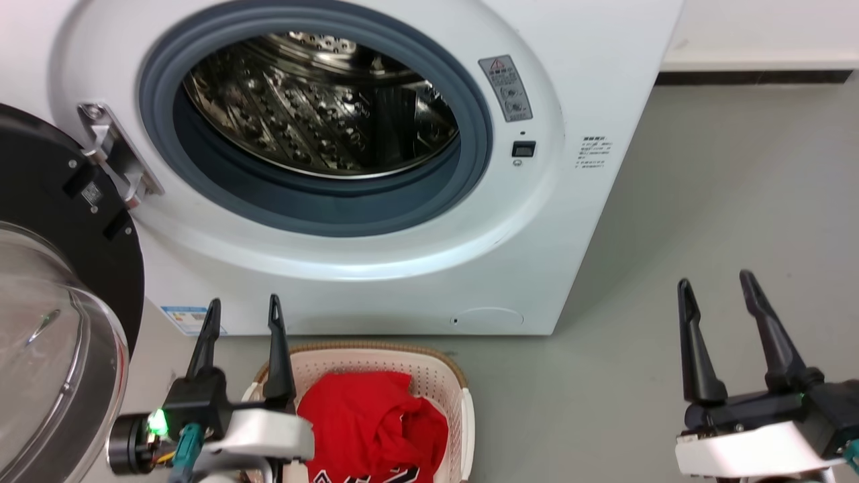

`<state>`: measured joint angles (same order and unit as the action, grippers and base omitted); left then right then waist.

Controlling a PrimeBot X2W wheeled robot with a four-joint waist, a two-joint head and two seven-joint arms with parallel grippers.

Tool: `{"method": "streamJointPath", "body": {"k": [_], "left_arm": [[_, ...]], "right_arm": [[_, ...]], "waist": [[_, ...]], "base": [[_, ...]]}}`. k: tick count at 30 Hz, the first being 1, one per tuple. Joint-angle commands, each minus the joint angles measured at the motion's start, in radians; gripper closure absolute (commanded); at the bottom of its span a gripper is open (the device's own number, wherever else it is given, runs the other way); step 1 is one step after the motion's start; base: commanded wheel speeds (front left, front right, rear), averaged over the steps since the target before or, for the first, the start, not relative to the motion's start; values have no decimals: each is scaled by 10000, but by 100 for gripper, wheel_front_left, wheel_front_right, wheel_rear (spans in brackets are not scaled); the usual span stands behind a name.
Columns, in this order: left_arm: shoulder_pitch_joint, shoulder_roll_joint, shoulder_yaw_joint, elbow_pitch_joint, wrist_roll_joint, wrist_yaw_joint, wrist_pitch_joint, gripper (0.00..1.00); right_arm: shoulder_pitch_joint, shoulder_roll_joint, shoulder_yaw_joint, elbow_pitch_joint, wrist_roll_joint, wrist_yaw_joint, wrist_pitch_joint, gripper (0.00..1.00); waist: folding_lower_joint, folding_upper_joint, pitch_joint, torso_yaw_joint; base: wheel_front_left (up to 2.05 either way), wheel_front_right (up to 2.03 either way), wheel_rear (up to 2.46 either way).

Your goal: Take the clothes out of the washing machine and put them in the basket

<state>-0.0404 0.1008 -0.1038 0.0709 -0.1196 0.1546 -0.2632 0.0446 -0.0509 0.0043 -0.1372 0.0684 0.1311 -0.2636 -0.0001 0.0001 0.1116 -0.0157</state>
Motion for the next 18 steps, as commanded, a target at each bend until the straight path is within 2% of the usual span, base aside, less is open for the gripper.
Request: {"method": "streamJointPath", "body": {"k": [1, 6, 18], "left_arm": [[234, -76, 125, -159, 64, -110, -22, 0], [756, -278, 470, -422, 217, -463, -23, 0], [1341, -462, 823, -310, 462, -845, -21, 0]], "right_arm": [[185, 14, -3, 15, 16, -7, -15, 0], [492, 14, 10, 97, 87, -7, -15, 0], [927, 14, 53, 298, 110, -7, -15, 0]], "waist": [[1, -1, -169, -34], [1, -1, -501, -90], [1, -1, -911, -82]], "base": [[0, 0, 0], [0, 0, 0], [0, 0, 0]]}}
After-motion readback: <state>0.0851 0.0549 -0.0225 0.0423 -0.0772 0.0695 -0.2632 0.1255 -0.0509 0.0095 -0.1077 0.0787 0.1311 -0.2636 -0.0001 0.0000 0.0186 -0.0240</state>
